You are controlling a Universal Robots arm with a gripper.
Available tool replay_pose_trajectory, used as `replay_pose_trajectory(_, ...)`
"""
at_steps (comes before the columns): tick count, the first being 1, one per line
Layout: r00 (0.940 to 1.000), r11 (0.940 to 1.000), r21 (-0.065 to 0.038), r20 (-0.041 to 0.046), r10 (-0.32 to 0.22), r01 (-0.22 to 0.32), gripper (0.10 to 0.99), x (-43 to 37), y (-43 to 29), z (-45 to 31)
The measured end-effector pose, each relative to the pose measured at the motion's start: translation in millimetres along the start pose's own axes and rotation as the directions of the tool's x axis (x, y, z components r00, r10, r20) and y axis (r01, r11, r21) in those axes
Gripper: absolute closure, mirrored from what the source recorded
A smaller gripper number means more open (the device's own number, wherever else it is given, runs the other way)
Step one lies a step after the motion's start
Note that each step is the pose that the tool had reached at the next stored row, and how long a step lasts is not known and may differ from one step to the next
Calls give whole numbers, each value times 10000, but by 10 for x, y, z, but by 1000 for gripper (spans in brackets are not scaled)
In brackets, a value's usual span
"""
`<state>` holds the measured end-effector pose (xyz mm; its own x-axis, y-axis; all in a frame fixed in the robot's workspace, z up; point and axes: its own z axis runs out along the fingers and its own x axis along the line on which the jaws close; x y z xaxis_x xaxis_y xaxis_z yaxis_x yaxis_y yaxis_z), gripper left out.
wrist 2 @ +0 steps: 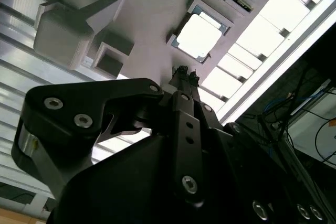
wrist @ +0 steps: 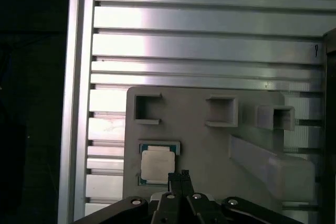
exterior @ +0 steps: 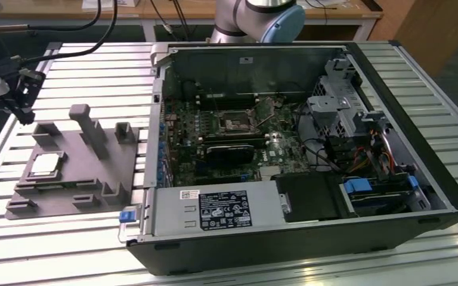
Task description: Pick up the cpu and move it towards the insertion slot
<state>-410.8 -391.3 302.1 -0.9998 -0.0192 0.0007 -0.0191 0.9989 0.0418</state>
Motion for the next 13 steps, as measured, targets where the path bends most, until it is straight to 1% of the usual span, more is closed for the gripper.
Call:
replay_pose_trajectory(3, 10000, 10000, 0, 0, 0, 0, 973, 0, 0, 5)
replay_pose_trajectory(4, 10000, 10000, 1, 0, 1, -1, 914, 0, 0, 7)
replay_pose_trajectory(12, 10000, 10000, 0, 0, 0, 0, 902, 0, -1, 20)
replay_pose_trajectory(13, 10000, 10000, 0, 0, 0, 0, 843, 0, -1, 22)
